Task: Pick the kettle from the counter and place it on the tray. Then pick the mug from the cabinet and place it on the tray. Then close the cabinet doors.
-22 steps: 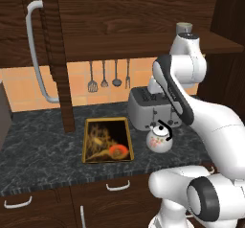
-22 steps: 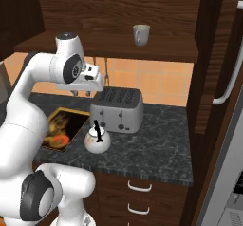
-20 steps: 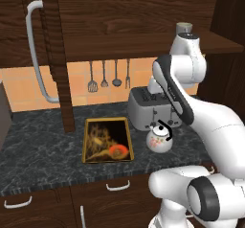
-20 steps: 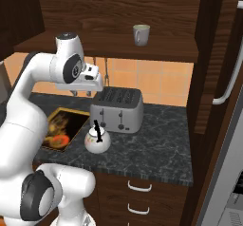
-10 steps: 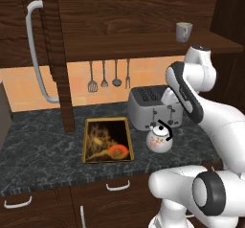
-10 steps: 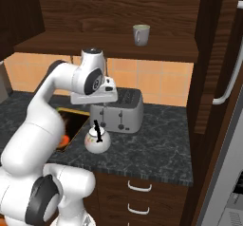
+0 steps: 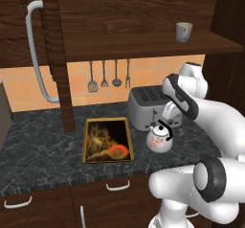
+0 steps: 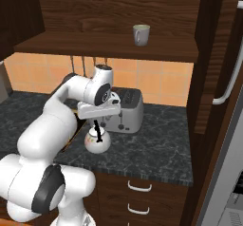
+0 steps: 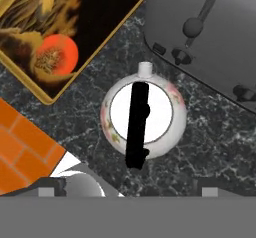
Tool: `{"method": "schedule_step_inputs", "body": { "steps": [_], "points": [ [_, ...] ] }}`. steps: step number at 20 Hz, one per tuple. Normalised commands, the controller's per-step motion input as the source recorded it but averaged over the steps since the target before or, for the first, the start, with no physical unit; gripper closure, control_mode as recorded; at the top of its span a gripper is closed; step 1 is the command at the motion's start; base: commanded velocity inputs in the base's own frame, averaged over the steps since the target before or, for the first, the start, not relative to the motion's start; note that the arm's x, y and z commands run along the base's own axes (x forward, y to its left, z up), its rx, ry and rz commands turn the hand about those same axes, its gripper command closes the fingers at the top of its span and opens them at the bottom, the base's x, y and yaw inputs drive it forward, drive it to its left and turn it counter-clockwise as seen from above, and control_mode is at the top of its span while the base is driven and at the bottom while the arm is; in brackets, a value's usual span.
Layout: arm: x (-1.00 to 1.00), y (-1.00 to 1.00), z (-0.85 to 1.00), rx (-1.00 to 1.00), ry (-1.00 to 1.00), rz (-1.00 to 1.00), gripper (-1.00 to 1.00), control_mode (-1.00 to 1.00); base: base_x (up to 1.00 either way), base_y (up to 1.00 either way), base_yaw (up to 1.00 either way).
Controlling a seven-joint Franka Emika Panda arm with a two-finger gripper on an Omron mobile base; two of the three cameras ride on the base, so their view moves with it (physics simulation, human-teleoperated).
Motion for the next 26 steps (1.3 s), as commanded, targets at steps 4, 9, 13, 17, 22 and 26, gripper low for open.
{"method": "schedule_step_inputs", "body": {
  "steps": [4,9,13,17,22,26],
  "points": [
    [0.47,0.0,-0.42,0.05,0.02,0.11,-1.0,-1.0,0.0,0.0,0.0],
    [0.21,0.02,-0.37,0.01,0.0,0.07,-1.0,-1.0,0.0,0.0,0.0],
    [0.0,0.09,-0.45,0.0,0.01,0.07,-1.0,-1.0,0.0,0.0,0.0],
    [0.0,0.14,-0.29,0.0,0.0,0.06,-1.0,-1.0,0.0,0.0,0.0],
    [0.01,0.03,-0.1,0.0,0.0,0.02,1.0,-1.0,0.0,0.0,0.0],
    [-0.15,0.0,0.04,0.01,0.02,-0.09,1.0,-1.0,0.0,0.0,0.0]
  ]
}}
